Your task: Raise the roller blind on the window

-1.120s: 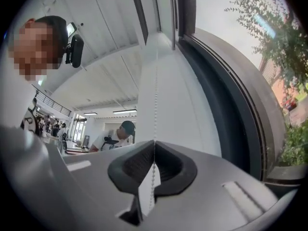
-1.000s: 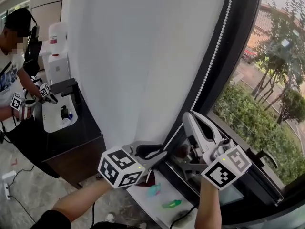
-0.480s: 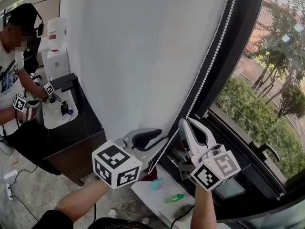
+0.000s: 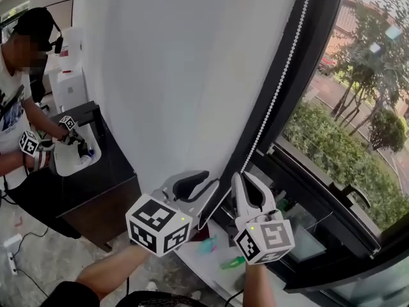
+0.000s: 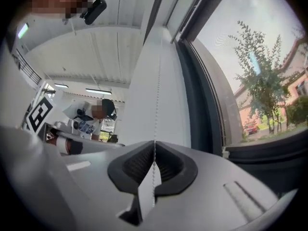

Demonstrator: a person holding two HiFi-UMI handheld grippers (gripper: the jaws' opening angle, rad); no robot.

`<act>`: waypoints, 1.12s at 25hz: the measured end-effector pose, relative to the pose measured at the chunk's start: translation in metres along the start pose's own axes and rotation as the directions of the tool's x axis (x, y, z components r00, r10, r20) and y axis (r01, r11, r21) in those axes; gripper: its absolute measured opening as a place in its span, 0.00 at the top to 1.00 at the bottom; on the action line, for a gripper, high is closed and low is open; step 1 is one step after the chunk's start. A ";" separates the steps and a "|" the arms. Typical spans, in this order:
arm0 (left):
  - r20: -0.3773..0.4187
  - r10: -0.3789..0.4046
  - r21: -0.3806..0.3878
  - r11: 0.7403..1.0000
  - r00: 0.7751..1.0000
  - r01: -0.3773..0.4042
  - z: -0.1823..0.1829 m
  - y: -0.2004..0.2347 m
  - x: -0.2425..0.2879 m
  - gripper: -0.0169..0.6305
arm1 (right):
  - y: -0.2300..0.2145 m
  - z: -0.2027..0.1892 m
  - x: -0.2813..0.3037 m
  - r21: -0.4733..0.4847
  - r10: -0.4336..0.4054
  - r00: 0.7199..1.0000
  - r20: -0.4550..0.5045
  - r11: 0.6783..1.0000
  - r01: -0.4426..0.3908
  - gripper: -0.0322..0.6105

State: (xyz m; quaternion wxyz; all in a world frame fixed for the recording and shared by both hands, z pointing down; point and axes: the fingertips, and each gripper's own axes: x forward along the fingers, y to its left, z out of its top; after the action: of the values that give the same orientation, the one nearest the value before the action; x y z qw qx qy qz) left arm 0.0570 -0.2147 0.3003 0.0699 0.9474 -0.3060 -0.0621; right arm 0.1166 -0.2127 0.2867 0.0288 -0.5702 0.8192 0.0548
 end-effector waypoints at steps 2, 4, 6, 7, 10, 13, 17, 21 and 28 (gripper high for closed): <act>0.004 0.018 0.033 0.999 1.000 -0.019 -0.001 -0.002 -0.004 0.82 | -0.001 -0.017 -0.010 0.011 -0.068 0.997 -0.026 0.998 0.068 0.92; -0.004 0.030 0.067 0.997 1.000 -0.029 -0.007 -0.005 -0.007 0.82 | 0.002 -0.034 -0.020 0.046 -0.122 0.991 -0.054 0.991 0.124 0.91; -0.021 0.038 0.087 0.996 0.999 -0.036 -0.017 -0.009 -0.010 0.82 | 0.008 -0.044 -0.028 0.069 -0.151 0.986 -0.071 0.985 0.156 0.91; -0.029 0.044 0.093 0.995 0.999 -0.041 -0.022 -0.010 -0.012 0.85 | 0.011 -0.047 -0.031 0.073 -0.160 0.984 -0.077 0.983 0.166 0.91; -0.048 0.057 0.094 0.994 0.997 -0.052 -0.033 -0.012 -0.016 0.97 | 0.021 -0.051 -0.035 0.076 -0.178 0.980 -0.090 0.980 0.185 0.91; -0.069 0.053 0.085 0.995 0.996 -0.047 -0.043 -0.012 -0.019 0.97 | 0.030 -0.054 -0.038 0.069 -0.188 0.976 -0.110 0.978 0.196 0.93; -0.087 0.061 0.113 0.992 0.994 -0.051 -0.051 -0.010 -0.026 0.97 | 0.045 -0.056 -0.039 0.047 -0.190 0.972 -0.140 0.979 0.198 0.94; -0.094 0.054 0.114 0.993 0.994 -0.043 -0.055 -0.009 -0.032 0.97 | 0.057 -0.059 -0.039 0.039 -0.197 0.967 -0.162 0.978 0.206 0.94; -0.114 0.040 0.125 0.992 0.993 -0.026 -0.058 -0.002 -0.042 0.97 | 0.068 -0.058 -0.038 0.040 -0.226 0.961 -0.162 0.971 0.235 0.94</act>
State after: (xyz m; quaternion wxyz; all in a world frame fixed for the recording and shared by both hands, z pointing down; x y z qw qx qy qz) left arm 0.0340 -0.1827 0.3604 0.0298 0.9468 -0.3202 0.0136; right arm 0.0670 -0.1606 0.3525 -0.0125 -0.6632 0.7482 -0.0179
